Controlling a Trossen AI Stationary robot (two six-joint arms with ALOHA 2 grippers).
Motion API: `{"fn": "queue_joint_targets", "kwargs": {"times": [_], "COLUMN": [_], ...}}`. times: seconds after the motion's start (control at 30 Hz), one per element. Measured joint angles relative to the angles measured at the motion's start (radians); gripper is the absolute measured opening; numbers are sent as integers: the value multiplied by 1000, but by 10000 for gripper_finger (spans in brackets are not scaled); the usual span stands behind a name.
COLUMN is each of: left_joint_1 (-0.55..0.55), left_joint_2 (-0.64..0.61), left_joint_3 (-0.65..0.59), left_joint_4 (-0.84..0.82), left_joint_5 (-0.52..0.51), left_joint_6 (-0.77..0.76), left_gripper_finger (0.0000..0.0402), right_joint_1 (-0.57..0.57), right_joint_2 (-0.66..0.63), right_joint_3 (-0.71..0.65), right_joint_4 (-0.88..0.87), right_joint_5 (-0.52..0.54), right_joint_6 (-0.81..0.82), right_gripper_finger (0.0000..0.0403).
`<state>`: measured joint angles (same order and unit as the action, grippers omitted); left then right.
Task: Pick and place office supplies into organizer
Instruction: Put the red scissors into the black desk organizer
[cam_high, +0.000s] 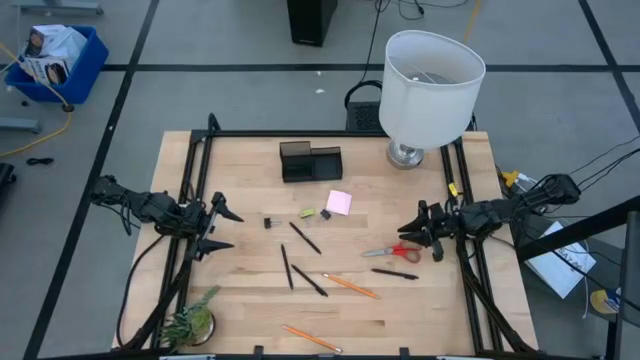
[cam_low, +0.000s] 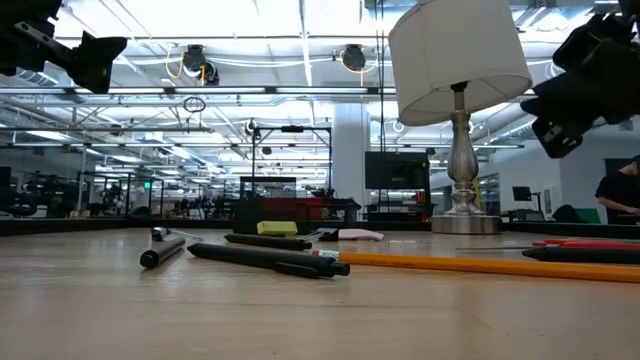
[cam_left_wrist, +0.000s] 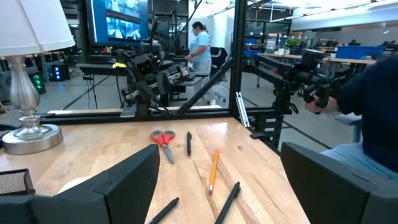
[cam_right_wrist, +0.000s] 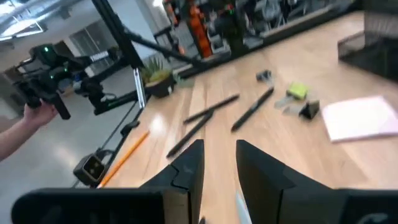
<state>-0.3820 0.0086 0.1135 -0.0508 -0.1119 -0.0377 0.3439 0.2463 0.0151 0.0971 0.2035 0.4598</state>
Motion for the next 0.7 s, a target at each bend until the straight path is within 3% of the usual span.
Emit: {"fn": "queue_joint_targets", "kwargs": {"times": [0.17,0.33,0.5,0.7], "left_joint_1": [1,1,1,1], "left_joint_2": [0,0,0,0], "left_joint_3": [0,0,0,0], "left_joint_4": [58,89,102,105], "left_joint_5": [-136,-280,-352,-378], "left_joint_6": [36,88,70,69], "left_gripper_finger": [340,340,340,340], "right_joint_1": [19,21,25,25], "right_joint_2": [100,171,222,273], "right_joint_3": [0,0,0,0], "right_joint_4": [4,145,204,302], "right_joint_5": [4,-51,-26,-104], "right_joint_6": [-106,-158,-158,-135], "right_gripper_finger": [86,86,86,86]}}
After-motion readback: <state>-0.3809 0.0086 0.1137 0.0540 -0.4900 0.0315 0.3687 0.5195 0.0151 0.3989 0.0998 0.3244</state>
